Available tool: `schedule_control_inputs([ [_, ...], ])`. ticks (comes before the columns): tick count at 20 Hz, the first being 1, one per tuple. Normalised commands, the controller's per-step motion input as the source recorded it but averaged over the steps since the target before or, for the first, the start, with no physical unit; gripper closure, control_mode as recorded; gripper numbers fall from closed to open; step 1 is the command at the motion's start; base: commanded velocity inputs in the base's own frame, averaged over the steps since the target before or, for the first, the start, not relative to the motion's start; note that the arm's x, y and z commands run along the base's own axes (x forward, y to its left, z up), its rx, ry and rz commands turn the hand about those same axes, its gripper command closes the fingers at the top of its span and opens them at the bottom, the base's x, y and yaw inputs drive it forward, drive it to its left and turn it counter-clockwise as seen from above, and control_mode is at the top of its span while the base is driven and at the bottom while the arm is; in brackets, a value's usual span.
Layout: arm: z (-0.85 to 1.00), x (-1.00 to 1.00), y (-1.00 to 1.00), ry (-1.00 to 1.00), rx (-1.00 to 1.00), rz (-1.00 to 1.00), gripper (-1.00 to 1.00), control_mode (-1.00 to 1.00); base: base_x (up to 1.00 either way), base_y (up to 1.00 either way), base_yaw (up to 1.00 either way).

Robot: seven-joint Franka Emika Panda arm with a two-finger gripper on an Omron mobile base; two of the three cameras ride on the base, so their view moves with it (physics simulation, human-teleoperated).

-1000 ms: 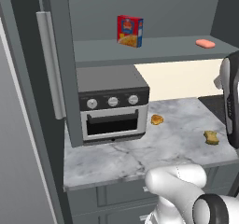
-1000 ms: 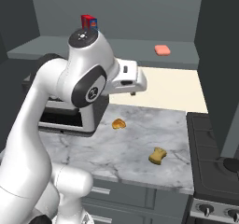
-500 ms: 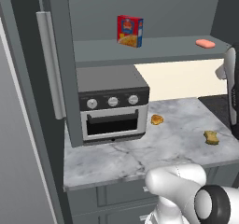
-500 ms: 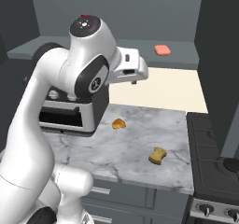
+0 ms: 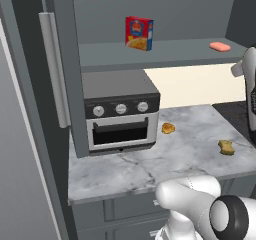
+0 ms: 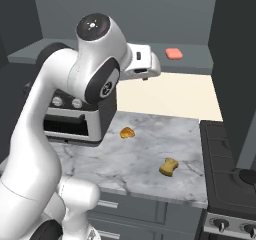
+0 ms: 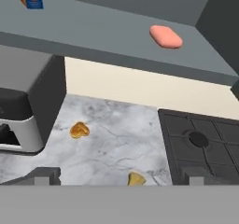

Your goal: Pick the sponge and bar soap from the cabinet and place them on the counter.

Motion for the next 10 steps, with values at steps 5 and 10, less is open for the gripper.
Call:
schedule_control_inputs([
  [5,0.06,0.21,0.00,-0.11,0.00,0.00,-1.00,-1.00,0.00,0.00,0.00],
  [10,0.08,0.24,0.00,-0.08,0.00,0.00,-1.00,-1.00,0.00,0.00,0.00],
])
